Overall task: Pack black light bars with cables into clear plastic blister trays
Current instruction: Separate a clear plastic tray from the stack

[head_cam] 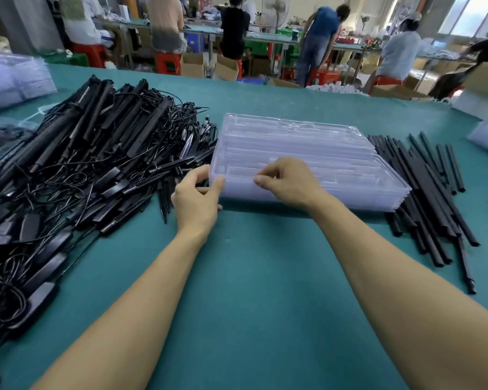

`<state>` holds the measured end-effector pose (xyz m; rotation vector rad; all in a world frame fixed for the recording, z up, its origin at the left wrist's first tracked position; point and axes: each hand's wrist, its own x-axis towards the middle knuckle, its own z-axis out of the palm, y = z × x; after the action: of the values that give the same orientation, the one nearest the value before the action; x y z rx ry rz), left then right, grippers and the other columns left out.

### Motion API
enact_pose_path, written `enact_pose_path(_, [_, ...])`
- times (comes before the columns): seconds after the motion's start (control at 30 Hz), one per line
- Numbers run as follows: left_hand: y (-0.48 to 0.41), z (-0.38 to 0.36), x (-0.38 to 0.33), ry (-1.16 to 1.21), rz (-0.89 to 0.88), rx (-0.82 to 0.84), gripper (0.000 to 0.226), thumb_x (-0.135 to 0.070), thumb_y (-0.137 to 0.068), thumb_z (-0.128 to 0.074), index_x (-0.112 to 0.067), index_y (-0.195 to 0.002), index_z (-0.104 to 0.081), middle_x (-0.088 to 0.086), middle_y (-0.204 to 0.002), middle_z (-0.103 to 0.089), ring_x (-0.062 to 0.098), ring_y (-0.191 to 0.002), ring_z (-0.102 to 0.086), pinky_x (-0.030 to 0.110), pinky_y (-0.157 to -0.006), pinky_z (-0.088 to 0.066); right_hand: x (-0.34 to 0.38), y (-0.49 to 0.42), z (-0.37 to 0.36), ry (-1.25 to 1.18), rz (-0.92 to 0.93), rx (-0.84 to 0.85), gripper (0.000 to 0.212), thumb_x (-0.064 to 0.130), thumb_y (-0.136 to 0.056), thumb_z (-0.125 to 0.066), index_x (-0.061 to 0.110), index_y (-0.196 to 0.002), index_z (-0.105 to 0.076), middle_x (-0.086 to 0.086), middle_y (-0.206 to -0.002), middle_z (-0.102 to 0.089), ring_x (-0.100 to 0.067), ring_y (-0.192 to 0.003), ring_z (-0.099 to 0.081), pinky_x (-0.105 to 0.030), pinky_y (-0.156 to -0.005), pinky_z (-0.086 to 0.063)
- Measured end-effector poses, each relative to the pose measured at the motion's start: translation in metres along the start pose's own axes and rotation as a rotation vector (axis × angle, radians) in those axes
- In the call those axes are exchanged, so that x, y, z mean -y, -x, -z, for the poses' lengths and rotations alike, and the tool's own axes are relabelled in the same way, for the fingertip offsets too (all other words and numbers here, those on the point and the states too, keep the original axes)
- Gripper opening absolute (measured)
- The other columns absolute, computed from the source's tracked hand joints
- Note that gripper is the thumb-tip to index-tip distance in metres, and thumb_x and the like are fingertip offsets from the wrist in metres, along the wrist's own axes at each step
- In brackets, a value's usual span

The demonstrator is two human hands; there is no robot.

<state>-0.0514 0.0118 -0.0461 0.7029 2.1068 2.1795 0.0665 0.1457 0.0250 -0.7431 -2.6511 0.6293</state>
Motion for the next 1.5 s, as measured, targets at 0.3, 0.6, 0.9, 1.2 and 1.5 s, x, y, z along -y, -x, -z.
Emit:
enact_pose_path(0.3, [-0.003, 0.0, -0.002, 0.039, 0.018, -0.015, 0.029, -0.019, -0.083, -0.078, -0.043, -0.086, -0.062, -0.006, -0.088, -0.072, 0.004, -0.057, -0.068, 0.024, -0.05, -0.055, -0.001, -0.012, 0.014, -0.14, -0.037, 0.11, 0.015, 0.027, -0.089, -0.069, 0.017, -0.095, -0.078, 0.007, -0.093, -0.072, -0.01, -0.093, -0.063, -0.025, -0.078, -0.045])
enact_pose_path(0.6, [-0.005, -0.001, -0.001, 0.03, 0.043, -0.02, 0.027, -0.022, -0.078, -0.084, -0.028, -0.098, -0.067, -0.018, -0.078, -0.069, 0.001, -0.056, -0.066, 0.02, -0.048, -0.053, -0.007, -0.019, 0.018, -0.121, 0.023, 0.151, 0.015, 0.029, -0.09, -0.069, 0.018, -0.097, -0.077, 0.008, -0.094, -0.072, -0.007, -0.092, -0.061, -0.018, -0.075, -0.043])
enact_pose_path(0.9, [-0.004, -0.001, -0.002, 0.005, 0.047, -0.011, 0.029, -0.024, -0.076, -0.085, -0.026, -0.101, -0.069, -0.011, -0.082, -0.071, 0.004, -0.067, -0.067, 0.018, -0.048, -0.052, -0.008, -0.031, 0.028, -0.071, 0.075, 0.252, 0.013, 0.029, -0.09, -0.069, 0.019, -0.092, -0.077, 0.01, -0.083, -0.074, -0.009, -0.088, -0.067, -0.035, -0.091, -0.053])
enact_pose_path(1.2, [-0.003, -0.001, -0.004, -0.032, 0.055, -0.024, 0.037, -0.032, -0.074, -0.086, -0.024, -0.106, -0.068, -0.006, -0.087, -0.072, 0.009, -0.078, -0.069, 0.02, -0.05, -0.054, -0.008, -0.026, 0.026, -0.036, 0.117, 0.19, 0.014, 0.025, -0.094, -0.064, 0.018, -0.092, -0.075, 0.012, -0.08, -0.072, -0.007, -0.084, -0.067, -0.033, -0.089, -0.053])
enact_pose_path(1.5, [-0.003, -0.007, -0.007, -0.162, 0.039, -0.052, 0.049, -0.039, -0.071, -0.086, -0.025, -0.111, -0.061, -0.013, -0.102, -0.06, 0.015, -0.109, -0.053, 0.026, -0.094, -0.04, 0.004, -0.025, 0.023, 0.285, 0.251, 0.13, 0.024, 0.015, -0.09, -0.057, 0.018, -0.108, -0.073, -0.003, -0.094, -0.073, -0.022, -0.09, -0.064, -0.038, -0.086, -0.053])
